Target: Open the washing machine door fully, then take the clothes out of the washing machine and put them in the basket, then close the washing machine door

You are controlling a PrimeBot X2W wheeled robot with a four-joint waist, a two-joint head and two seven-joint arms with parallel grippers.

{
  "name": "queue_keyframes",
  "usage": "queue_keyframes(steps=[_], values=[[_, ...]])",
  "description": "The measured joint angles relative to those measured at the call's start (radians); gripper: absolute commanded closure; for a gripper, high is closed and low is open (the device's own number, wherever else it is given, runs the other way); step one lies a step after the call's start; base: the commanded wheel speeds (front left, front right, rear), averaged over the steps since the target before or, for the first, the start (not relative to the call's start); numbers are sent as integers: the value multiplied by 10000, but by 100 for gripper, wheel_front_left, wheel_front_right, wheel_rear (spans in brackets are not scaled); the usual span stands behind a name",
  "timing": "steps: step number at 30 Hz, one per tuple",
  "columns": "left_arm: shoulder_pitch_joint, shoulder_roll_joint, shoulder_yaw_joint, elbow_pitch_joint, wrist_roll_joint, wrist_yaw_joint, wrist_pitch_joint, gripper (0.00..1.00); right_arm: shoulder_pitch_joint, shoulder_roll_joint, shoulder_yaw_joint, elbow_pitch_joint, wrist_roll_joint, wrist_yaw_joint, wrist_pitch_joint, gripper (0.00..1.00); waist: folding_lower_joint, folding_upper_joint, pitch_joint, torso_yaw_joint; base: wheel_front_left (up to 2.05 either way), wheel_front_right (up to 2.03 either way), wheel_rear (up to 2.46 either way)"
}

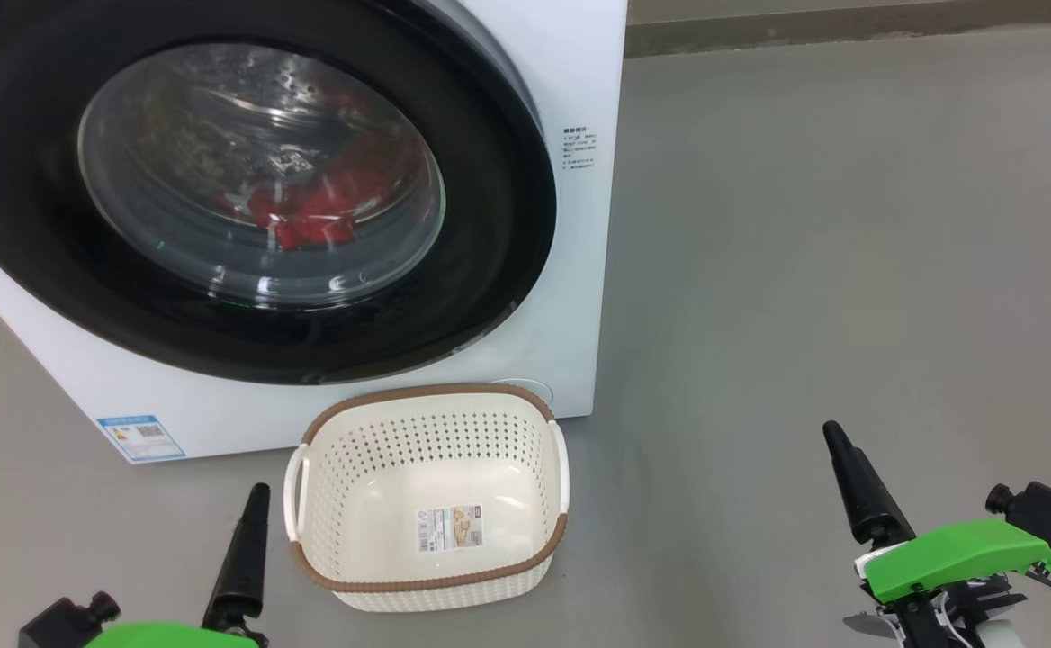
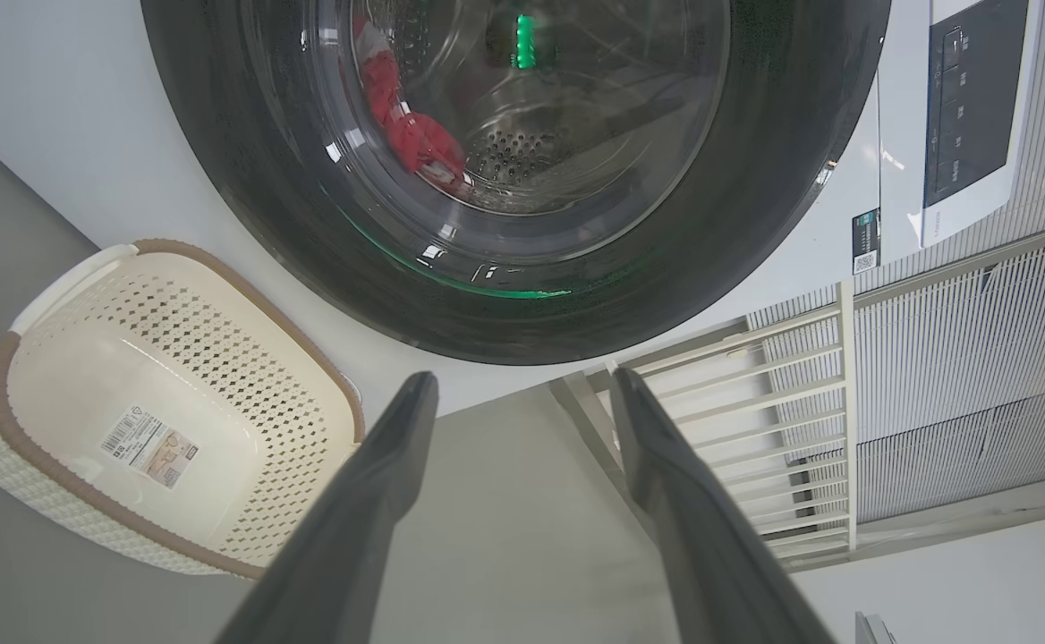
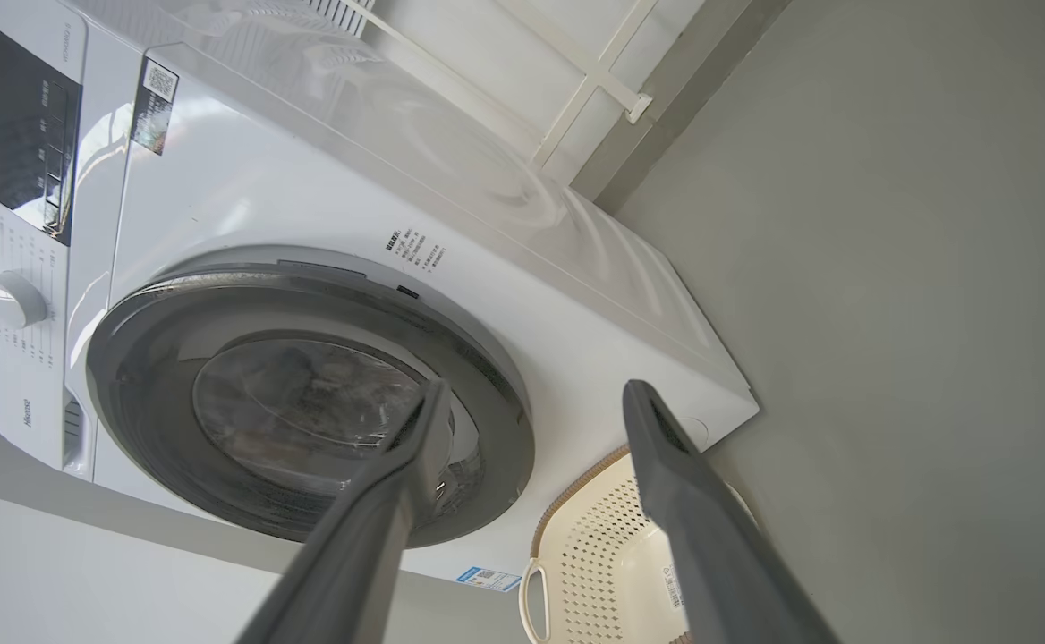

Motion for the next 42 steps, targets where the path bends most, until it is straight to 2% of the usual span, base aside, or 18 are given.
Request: queue_keyframes(steps=[19, 42], values=[[-221, -13, 138, -40, 3346, 0, -545, 0, -359, -29, 343, -77, -2541, 0, -545, 0, 0, 0, 65, -40, 0, 0, 0], [-426, -52, 203, -130, 6652, -2, -1147, 0, -827, -305, 993, -15, -5118, 2, -1164, 0, 0, 0, 93, -69, 0, 0, 0]])
